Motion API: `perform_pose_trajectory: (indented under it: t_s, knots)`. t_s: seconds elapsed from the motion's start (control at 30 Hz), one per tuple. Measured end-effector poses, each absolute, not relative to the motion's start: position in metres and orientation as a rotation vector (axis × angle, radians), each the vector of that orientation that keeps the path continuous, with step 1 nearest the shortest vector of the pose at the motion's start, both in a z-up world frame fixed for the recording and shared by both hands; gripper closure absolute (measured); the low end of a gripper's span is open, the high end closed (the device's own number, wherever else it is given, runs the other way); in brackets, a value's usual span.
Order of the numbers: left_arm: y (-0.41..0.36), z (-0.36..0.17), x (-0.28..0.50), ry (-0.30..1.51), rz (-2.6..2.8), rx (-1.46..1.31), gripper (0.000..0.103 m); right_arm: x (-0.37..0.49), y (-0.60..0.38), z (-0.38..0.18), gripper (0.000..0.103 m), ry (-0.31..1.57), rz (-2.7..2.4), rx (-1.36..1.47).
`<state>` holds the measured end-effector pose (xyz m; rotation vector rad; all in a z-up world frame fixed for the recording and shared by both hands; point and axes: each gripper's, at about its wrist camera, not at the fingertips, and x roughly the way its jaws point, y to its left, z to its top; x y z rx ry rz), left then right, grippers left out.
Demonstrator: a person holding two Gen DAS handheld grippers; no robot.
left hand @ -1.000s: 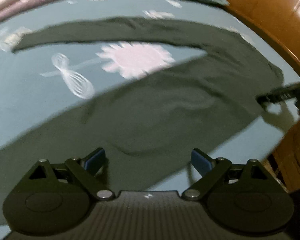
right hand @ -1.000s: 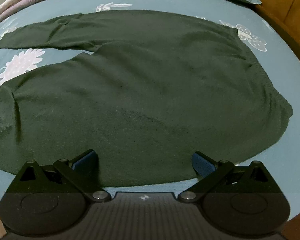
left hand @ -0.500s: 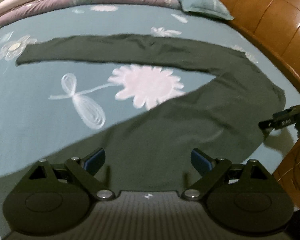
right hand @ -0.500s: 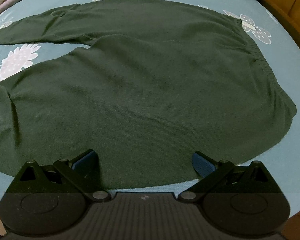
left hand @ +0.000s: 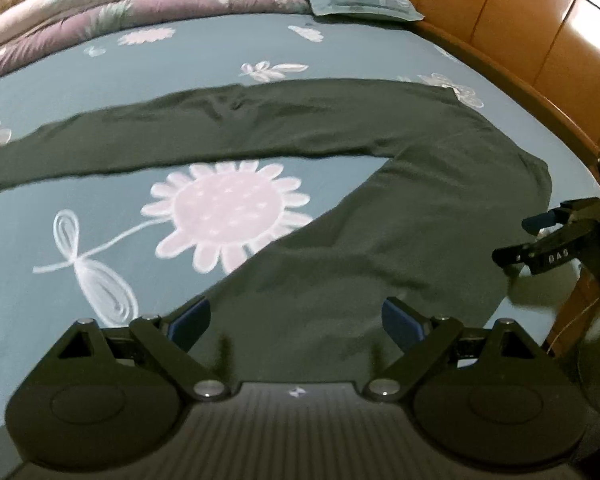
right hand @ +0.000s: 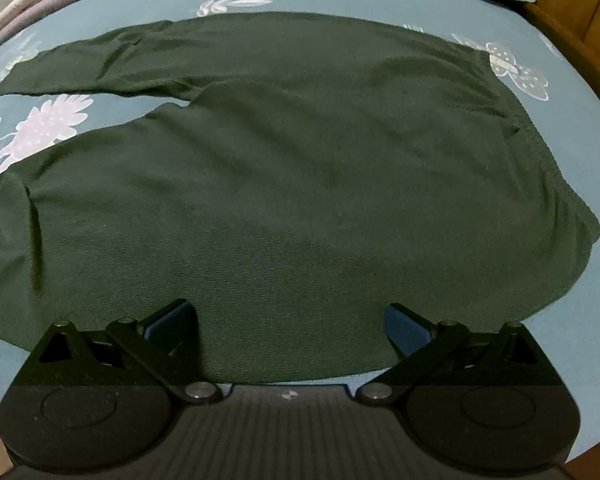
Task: Fold clothes
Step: 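Lower the open right gripper to the waistband edge of the trousers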
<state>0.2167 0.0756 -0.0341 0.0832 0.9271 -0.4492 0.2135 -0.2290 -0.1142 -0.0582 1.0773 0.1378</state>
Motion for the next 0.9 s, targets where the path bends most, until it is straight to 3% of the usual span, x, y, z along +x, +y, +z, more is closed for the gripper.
perform_pose_trajectory:
  t_s: [0.23, 0.4, 0.77, 0.9]
  knots:
    - [0.052, -0.024, 0.207, 0.941, -0.379, 0.066, 0.011, 0.216, -0.234, -0.105, 0.0, 1.073, 0.189, -0.077]
    - [0.027, -0.021, 0.207, 0.946, -0.346, 0.055, 0.011, 0.23, -0.259, -0.079, 0.0, 0.952, 0.251, -0.07]
    - [-0.061, -0.04, 0.245, 0.967, -0.421, 0.05, 0.01, 0.252, -0.352, -0.108, 0.0, 0.995, 0.231, -0.026]
    - [-0.09, -0.041, 0.259, 0.947, -0.461, 0.063, 0.01, 0.251, -0.378, -0.089, 0.0, 0.956, 0.217, 0.028]
